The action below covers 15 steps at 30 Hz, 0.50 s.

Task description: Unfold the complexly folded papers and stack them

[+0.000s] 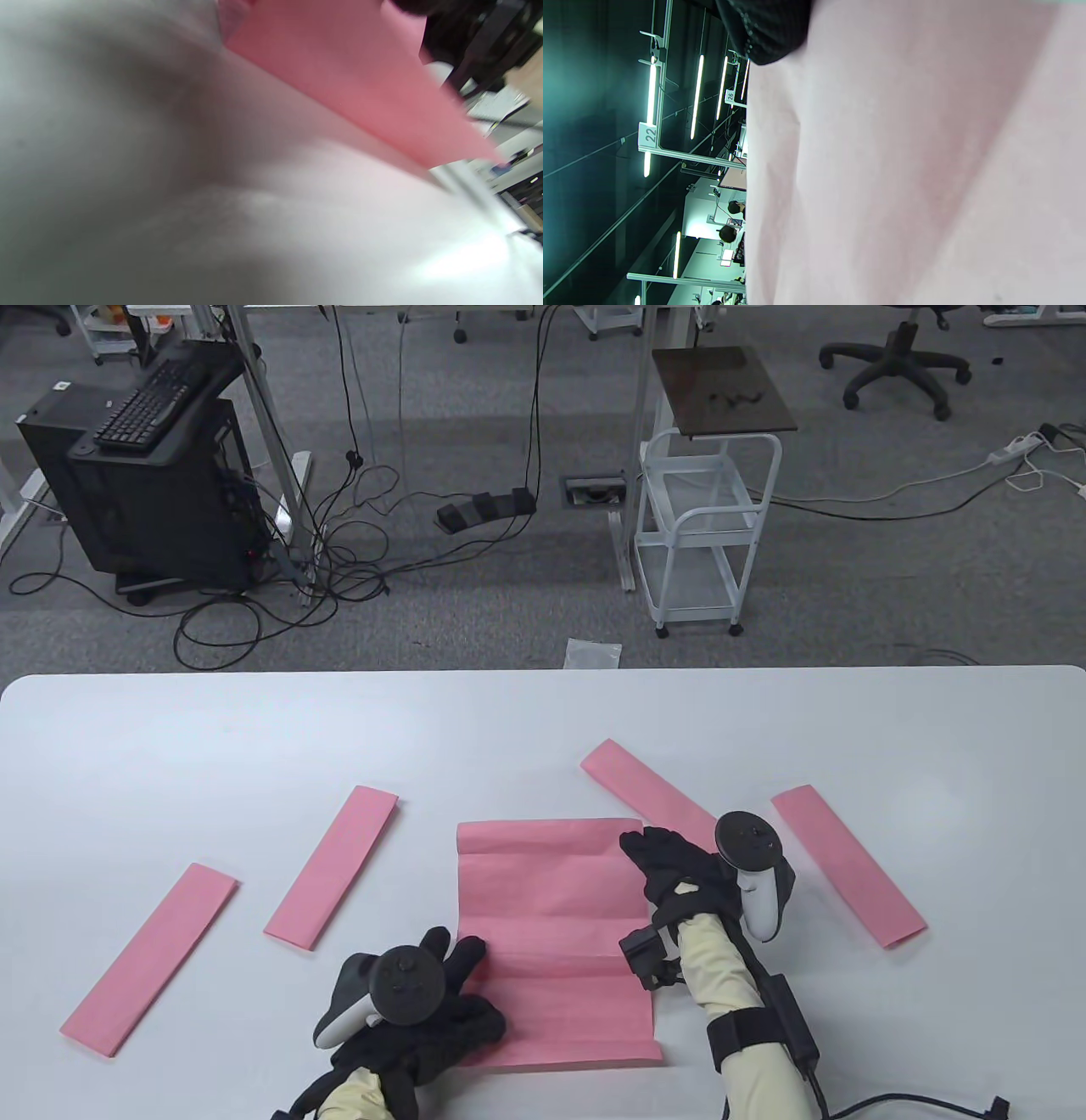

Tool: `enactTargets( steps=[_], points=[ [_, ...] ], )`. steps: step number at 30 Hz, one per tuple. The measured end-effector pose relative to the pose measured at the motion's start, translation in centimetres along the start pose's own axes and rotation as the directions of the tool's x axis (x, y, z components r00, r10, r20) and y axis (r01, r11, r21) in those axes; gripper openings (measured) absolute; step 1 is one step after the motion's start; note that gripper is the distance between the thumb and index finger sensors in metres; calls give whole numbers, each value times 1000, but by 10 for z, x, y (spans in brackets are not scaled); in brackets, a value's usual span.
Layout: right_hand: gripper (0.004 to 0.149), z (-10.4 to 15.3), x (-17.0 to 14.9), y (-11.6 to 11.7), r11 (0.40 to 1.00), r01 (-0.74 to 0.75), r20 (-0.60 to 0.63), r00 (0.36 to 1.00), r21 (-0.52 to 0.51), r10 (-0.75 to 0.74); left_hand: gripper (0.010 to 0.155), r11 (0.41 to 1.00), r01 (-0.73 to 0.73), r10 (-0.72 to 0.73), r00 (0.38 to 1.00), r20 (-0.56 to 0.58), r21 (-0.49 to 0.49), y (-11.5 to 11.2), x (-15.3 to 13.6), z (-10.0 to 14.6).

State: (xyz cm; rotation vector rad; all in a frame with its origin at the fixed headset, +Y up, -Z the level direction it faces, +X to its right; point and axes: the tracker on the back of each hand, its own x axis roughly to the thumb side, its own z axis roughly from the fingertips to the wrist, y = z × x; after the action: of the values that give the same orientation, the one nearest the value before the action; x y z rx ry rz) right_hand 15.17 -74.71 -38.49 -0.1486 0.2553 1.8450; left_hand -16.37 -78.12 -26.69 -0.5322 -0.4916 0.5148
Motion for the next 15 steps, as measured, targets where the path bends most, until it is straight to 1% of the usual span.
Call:
enactTargets(
  steps=[1, 2, 4, 6, 7, 8, 9, 10, 11, 12, 14, 15],
  points=[
    [40, -1, 0, 1, 1000, -6, 1, 1000, 2, 6, 45, 999, 35, -35, 999, -3, -22, -3, 2, -2],
    [40, -2, 0, 2, 1000, -6, -1, 1000, 2, 6, 49, 998, 48, -48, 999, -11, -33, -5, 3, -3],
    [40, -4, 1, 3, 1000, -8, -2, 1000, 2, 8, 69, 993, 91, -94, 995, -43, -77, -11, 4, -6],
    [41, -5, 0, 5, 1000, -9, -6, 1000, 8, 9, 82, 984, 128, -141, 985, -103, -125, -16, 1, -8],
    [43, -7, 0, 6, 999, -10, -8, 1000, 37, 10, 86, 977, 142, -165, 977, -136, -161, -18, -4, -10],
    [46, -6, 0, 7, 998, -15, -17, 1000, 64, 16, 89, 969, 140, -180, 965, -192, -206, -21, -11, -12],
    [48, -5, 0, 7, 997, -18, -18, 1000, 71, 19, 90, 961, 132, -187, 958, -218, -243, -22, -15, -12],
    [52, -3, 2, 6, 997, -29, -8, 1000, 67, 30, 90, 957, 93, -153, 967, -205, -276, -22, -17, -11],
    [54, -1, 4, 5, 998, -45, 3, 999, 49, 45, 90, 962, 107, -163, 963, -215, -251, -23, -17, -11],
    [59, 2, 8, 3, 997, -67, 24, 998, 30, 66, 91, 961, 116, -173, 961, -216, -252, -23, -17, -11],
    [69, 14, 17, 0, 988, -150, 109, 983, 19, 147, 92, 956, 108, -171, 960, -220, -271, -24, -18, -12],
    [73, 22, 20, 1, 975, -223, 161, 963, 20, 217, 92, 955, 115, -179, 958, -222, -272, -24, -18, -12]
  ],
)
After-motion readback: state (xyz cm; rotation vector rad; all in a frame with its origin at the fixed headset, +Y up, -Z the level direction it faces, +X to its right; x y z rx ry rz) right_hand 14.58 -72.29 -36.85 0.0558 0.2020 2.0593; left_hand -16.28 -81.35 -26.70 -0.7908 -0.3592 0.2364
